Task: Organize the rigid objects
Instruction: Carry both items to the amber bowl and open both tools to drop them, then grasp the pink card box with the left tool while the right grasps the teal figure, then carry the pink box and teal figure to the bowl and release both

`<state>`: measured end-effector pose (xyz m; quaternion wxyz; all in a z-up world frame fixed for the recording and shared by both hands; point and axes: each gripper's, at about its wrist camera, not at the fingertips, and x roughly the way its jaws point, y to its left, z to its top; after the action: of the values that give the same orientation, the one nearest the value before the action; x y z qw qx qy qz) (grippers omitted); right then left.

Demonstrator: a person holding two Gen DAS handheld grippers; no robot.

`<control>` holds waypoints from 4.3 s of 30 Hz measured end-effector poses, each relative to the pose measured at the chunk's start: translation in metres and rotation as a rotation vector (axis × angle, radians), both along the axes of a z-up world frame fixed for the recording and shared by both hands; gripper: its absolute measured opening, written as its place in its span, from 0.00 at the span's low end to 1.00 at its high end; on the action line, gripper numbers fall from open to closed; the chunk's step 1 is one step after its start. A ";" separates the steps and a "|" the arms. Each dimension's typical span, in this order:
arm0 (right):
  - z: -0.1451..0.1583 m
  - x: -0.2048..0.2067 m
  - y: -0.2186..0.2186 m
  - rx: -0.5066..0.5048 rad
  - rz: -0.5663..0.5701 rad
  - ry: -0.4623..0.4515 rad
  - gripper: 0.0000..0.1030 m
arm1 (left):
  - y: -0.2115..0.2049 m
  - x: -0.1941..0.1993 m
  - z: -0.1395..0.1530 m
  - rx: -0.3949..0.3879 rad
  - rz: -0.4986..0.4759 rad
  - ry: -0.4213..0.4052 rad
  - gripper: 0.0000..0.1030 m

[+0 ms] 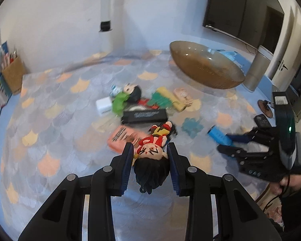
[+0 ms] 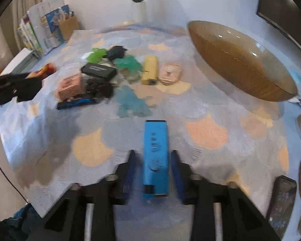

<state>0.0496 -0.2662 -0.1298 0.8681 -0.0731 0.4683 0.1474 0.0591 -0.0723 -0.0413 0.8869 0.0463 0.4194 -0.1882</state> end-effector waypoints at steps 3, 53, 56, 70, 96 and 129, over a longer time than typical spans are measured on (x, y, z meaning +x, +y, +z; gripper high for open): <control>0.015 -0.001 -0.001 -0.016 0.023 -0.011 0.23 | -0.015 0.011 0.018 0.029 -0.025 -0.040 0.30; 0.064 0.173 -0.115 -0.188 -0.374 -0.246 0.69 | 0.057 0.045 -0.018 -0.039 0.262 0.016 0.82; 0.071 0.166 -0.113 -0.171 -0.355 -0.258 0.68 | 0.055 0.039 -0.021 -0.091 0.261 0.040 0.82; 0.093 0.036 0.015 -0.056 -0.069 -0.220 1.00 | 0.006 0.054 -0.056 0.081 0.208 0.052 0.82; 0.003 0.075 0.045 -0.020 0.118 0.041 0.55 | 0.026 0.081 -0.069 -0.005 0.270 0.157 0.58; 0.030 0.011 0.015 0.007 0.144 -0.059 0.43 | 0.022 0.020 -0.011 0.033 0.240 -0.002 0.36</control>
<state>0.0605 -0.2513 -0.0993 0.8689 -0.1077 0.4357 0.2088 0.0789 -0.0502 -0.0519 0.9025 0.0105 0.4242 -0.0737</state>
